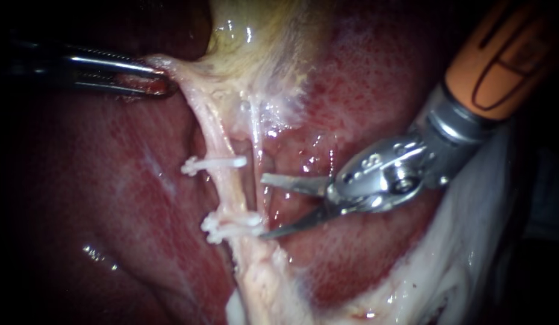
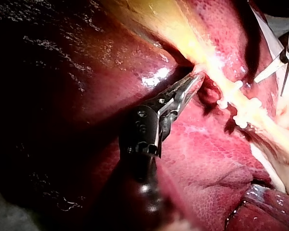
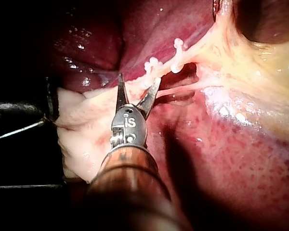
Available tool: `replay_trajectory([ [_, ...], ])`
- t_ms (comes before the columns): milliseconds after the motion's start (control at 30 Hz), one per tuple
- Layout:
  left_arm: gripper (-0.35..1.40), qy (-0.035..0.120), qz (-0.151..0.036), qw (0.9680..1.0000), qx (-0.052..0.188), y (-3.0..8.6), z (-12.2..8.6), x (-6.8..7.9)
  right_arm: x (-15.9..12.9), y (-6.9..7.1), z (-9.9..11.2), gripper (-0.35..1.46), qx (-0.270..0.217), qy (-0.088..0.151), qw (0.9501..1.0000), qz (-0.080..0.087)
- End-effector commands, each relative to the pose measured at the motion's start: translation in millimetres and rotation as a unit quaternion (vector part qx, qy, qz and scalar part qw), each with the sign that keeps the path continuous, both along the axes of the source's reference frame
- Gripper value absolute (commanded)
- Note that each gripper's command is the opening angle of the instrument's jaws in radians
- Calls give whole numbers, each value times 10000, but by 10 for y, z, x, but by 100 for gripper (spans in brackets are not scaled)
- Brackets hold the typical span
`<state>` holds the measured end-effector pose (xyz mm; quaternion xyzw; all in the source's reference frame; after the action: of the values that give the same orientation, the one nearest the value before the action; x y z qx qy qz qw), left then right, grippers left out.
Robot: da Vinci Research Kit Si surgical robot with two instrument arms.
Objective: Go to the cutting position left tube
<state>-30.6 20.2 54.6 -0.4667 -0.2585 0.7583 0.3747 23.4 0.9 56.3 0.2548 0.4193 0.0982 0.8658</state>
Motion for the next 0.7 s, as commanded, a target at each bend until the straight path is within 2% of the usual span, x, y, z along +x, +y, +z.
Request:
replay_trajectory([
  [33, -35, 1, 1, 10000, -3, 0, 0, 0, 1, 0, 5, 135, 48, 13, 10000, -5],
  [400, -35, 2, 2, 10000, -10, -1, 3, -1, 11, 8, 51, 131, 468, 86, 9989, -29],
  [700, -35, 4, 1, 10000, -12, -1, 4, -1, 24, 14, 65, 128, 817, 435, 9957, -30],
])
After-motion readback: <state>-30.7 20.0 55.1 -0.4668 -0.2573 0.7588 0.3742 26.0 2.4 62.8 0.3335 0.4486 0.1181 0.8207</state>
